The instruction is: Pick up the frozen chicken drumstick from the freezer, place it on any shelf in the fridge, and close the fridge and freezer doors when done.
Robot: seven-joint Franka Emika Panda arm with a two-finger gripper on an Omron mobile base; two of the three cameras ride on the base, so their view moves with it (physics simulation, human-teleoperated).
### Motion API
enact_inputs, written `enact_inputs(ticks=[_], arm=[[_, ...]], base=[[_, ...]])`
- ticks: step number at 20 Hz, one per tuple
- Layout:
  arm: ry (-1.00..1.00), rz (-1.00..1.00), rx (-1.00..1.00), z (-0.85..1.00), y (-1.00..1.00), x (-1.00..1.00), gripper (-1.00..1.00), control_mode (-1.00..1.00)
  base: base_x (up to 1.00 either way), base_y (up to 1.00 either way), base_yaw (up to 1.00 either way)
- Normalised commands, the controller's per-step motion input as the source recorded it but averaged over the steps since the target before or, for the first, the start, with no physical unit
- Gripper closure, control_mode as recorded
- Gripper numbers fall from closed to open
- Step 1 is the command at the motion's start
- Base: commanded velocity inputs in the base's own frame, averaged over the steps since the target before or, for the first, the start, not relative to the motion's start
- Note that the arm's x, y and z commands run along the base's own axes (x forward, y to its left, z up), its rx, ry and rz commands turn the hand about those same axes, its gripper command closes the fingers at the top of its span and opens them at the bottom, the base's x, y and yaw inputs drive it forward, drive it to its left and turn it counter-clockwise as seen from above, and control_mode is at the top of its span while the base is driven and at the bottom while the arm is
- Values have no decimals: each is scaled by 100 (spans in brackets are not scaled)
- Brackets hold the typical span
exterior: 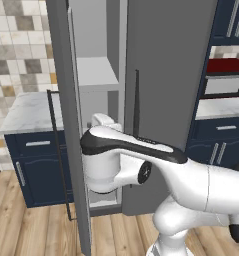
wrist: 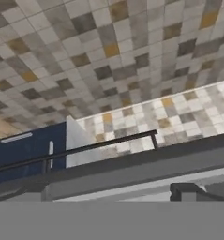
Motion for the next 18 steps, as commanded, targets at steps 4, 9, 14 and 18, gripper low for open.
enact_inputs(ticks=[4,9,14,18], arm=[[1,-25,-28,0,100,-13,-100,-100],[-1,-33,-28,-3,100,-6,-100,-100],[0,-39,-29,-5,100,23,-100,-100],[0,-41,-24,0,100,11,-100,-100]], base=[[0,0,0],[0,0,0],[0,0,0],[0,0,0]])
